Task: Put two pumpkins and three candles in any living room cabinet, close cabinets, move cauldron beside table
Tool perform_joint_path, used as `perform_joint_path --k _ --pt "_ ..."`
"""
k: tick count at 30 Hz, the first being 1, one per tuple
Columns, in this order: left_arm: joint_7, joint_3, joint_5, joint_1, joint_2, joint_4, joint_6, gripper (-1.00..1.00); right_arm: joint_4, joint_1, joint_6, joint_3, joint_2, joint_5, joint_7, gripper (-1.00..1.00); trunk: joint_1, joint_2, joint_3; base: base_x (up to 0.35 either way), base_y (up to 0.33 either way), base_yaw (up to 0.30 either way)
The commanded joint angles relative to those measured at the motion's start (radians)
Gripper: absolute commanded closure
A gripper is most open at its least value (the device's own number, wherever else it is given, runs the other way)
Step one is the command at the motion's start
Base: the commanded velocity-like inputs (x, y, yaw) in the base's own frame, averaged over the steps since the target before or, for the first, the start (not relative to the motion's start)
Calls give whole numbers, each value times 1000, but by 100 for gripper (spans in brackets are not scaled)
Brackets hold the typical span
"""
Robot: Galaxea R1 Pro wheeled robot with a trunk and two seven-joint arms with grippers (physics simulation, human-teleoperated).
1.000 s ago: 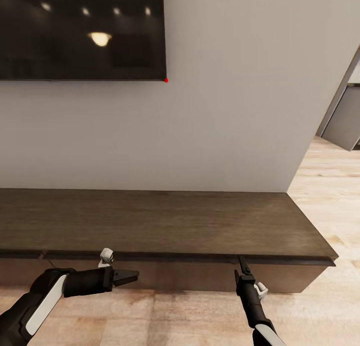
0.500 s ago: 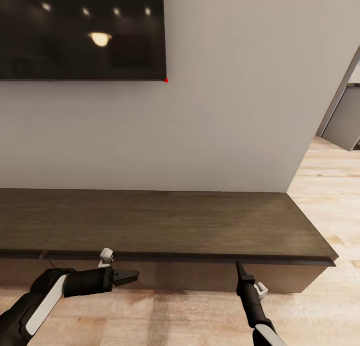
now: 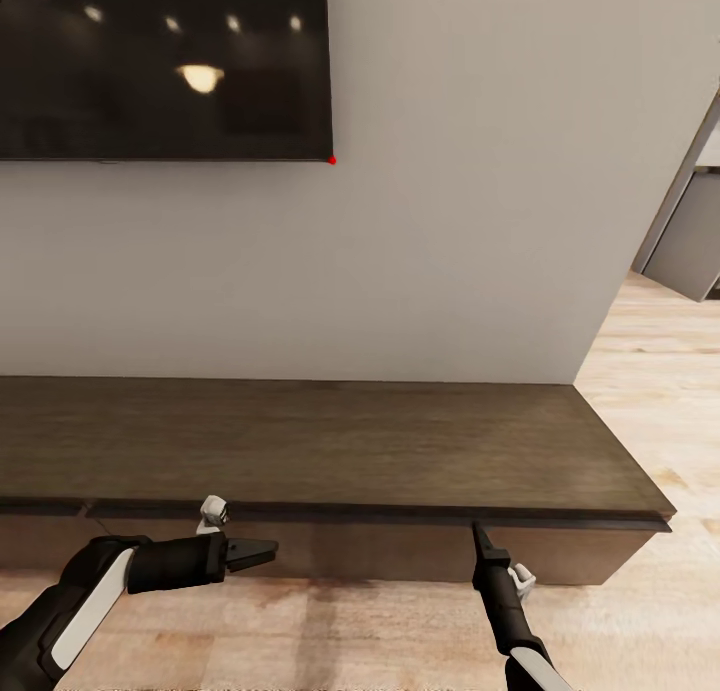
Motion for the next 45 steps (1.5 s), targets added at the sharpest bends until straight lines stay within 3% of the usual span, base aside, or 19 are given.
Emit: perform_joint_path --k 1,45 --pt "-1 -2 3 -1 1 0 5 -100 1 0 3 -3 0 -3 3 100 0 0 -1 -43 0 0" --pt "-1 -2 2 -1 1 0 5 -100 1 0 3 -3 0 -3 3 100 0 0 -1 -233 0 0"
